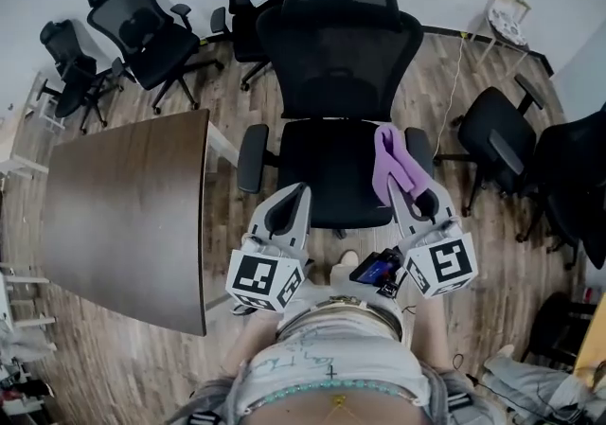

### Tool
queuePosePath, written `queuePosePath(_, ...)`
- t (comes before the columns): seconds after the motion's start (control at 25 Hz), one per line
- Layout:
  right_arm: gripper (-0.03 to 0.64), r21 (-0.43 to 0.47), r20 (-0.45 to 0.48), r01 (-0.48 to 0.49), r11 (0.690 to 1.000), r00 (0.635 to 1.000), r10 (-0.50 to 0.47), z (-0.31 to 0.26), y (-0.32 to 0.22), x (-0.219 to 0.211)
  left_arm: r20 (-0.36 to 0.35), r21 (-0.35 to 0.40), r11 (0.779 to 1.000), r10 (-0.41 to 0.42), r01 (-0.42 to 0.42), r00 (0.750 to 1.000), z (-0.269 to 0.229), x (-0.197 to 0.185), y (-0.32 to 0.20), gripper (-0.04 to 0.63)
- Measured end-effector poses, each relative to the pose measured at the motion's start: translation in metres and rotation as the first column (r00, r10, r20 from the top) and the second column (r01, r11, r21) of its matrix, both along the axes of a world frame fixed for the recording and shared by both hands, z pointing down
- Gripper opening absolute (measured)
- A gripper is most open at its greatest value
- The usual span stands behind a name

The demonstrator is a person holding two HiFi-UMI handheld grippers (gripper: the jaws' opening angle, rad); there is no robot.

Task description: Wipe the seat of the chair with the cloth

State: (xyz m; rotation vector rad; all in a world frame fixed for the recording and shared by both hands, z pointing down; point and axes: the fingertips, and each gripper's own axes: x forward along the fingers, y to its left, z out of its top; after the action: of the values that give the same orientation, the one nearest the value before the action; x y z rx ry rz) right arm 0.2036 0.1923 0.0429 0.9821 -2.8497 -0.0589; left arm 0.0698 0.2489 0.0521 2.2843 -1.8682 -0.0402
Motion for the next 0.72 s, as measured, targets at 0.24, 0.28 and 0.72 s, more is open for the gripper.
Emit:
queuePosePath(0.24,0.048,-0.011,0.008,0.045,0.999,0.999,-0.045,0.003,-0.019,0.021,0.003,-0.012,0.999,-0.041,0.041,0.999,0.005,0.012,-0.009,0.008)
queuePosePath(0.28,0.048,-0.011,0.011,0.055,0.998,0.998,-0.054,0.004,-0.02,0.022,0.005,-0.015,0.999,-0.048,0.048,0.999,0.007,0.014,-0.01,0.008)
queuePosePath(0.72,0.048,0.004,0.037,0.049,0.999,0.998,-0.049,0.005,-0.032,0.018,0.032,-0.067,0.992,-0.104,0.106,0.994,0.023,-0.017,-0.012,0.008)
